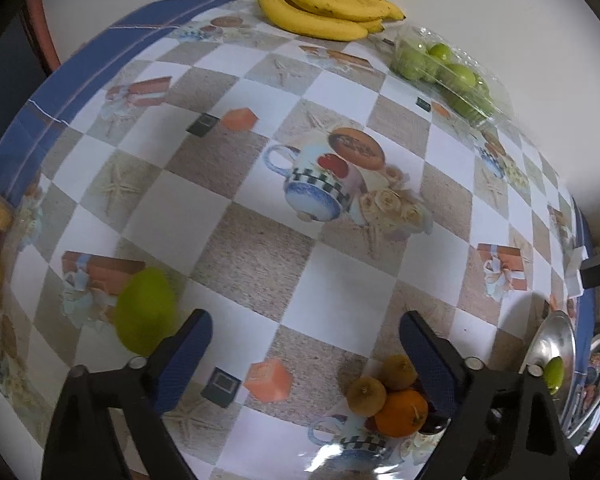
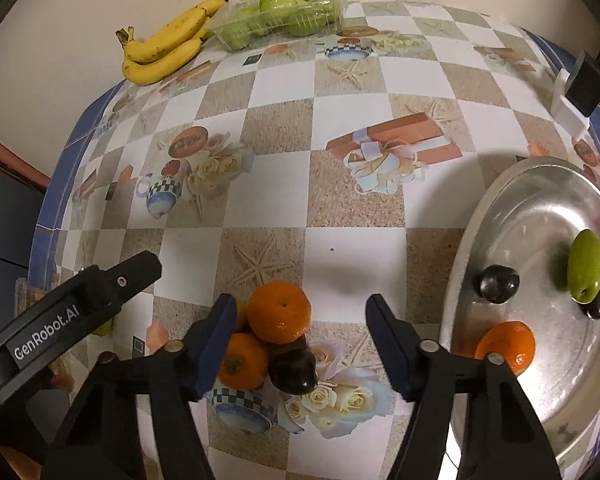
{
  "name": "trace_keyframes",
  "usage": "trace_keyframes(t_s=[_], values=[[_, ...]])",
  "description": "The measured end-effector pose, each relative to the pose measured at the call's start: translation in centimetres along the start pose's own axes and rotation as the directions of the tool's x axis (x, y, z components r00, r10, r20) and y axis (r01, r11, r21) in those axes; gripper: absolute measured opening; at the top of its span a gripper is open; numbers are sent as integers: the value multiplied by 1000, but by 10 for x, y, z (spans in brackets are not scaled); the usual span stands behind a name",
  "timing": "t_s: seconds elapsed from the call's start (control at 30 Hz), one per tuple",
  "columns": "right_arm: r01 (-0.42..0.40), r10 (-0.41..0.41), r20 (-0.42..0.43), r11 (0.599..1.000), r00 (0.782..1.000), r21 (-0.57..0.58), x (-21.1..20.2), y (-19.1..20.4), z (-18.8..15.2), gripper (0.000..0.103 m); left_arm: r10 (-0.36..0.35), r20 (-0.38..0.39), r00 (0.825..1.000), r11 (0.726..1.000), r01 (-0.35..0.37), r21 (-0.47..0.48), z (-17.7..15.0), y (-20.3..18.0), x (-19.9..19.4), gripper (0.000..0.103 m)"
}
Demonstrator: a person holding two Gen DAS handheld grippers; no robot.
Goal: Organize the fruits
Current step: 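Grasp an orange with the right tool while the left tool grasps a brown kiwi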
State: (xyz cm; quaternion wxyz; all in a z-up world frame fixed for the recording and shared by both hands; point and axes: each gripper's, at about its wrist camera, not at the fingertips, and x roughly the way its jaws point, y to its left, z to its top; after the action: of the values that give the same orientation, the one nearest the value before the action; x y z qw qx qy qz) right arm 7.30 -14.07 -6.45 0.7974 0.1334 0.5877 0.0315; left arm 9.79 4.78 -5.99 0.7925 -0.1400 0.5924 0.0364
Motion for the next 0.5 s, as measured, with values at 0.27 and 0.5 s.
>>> trace_keyframes(t_s=[0.27,0.5], values=[[-14,14,-22,1000,1000,0,9,4,1,61,-36,-29,999,999,36,4,-1,-8,6,82],[-15,15,-37,1000,999,4,15,5,1,53,-54,-39,998,999,54,5,-1,-11,8,74]])
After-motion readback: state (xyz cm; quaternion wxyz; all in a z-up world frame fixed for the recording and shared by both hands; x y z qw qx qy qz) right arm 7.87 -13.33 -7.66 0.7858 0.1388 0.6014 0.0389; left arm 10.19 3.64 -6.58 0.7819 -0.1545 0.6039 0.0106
